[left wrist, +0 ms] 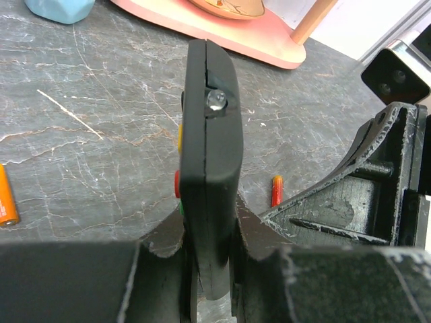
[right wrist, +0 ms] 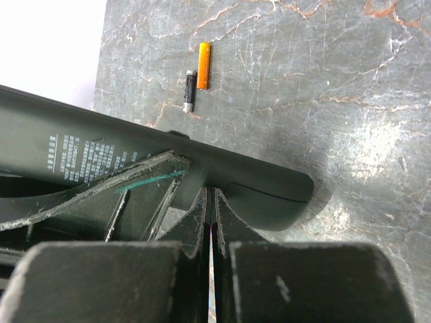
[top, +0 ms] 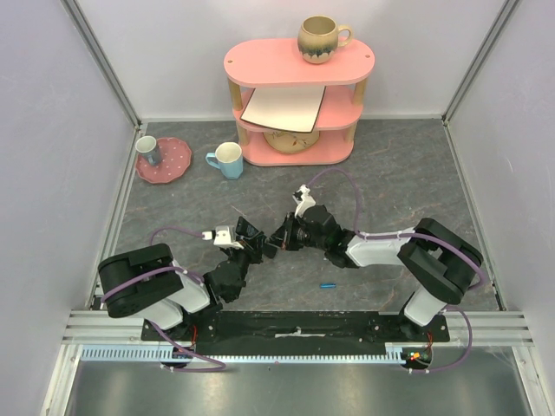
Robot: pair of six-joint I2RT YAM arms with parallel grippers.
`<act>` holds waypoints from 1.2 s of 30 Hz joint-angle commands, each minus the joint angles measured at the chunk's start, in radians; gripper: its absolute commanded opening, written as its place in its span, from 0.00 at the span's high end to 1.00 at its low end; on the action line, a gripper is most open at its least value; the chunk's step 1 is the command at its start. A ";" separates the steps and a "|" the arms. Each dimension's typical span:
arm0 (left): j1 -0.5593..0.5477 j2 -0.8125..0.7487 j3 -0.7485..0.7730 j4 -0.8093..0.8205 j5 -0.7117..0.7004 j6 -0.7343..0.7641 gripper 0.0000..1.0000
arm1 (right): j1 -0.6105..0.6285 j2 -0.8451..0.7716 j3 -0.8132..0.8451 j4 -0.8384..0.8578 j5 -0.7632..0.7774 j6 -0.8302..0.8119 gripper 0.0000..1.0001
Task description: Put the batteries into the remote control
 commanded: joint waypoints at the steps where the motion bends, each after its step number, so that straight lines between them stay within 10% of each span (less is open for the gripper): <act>1: -0.020 -0.013 0.024 -0.009 -0.003 0.070 0.98 | 0.017 0.055 0.056 -0.179 0.027 -0.059 1.00; 36: -0.021 -0.047 0.026 -0.021 -0.024 0.115 0.98 | 0.025 0.159 0.120 -0.422 0.025 -0.129 1.00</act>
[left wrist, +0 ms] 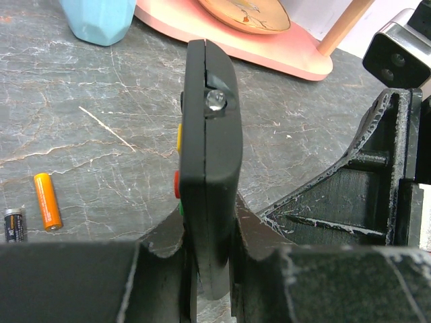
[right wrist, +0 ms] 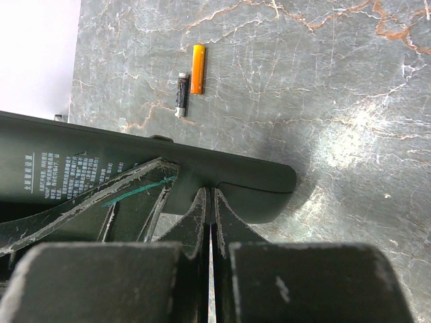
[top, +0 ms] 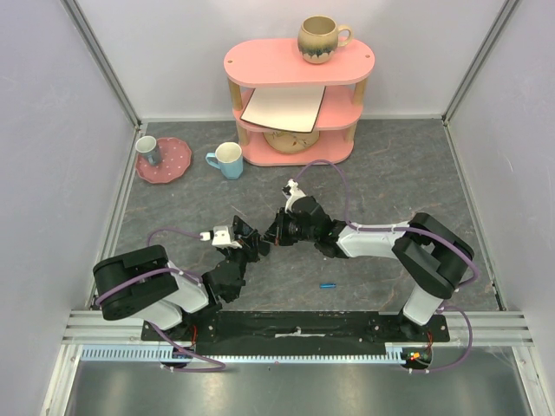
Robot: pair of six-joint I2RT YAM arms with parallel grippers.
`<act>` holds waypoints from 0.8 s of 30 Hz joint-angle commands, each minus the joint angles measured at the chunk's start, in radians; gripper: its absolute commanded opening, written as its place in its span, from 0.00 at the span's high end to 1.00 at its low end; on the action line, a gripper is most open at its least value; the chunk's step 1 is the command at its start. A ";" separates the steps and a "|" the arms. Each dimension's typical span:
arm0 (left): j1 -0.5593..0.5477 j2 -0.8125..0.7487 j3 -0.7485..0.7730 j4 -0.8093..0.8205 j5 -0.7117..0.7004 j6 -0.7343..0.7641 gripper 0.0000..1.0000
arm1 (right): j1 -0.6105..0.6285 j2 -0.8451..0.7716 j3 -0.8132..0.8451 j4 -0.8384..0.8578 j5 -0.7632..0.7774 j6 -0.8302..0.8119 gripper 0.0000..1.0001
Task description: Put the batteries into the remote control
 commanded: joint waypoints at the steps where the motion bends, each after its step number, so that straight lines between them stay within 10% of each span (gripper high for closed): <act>1: -0.023 -0.011 0.024 0.016 0.052 0.045 0.98 | 0.023 0.094 -0.038 -0.227 0.038 -0.052 1.00; 24: -0.023 -0.048 0.020 -0.001 0.015 0.070 0.98 | 0.022 0.083 -0.107 -0.244 0.072 -0.063 1.00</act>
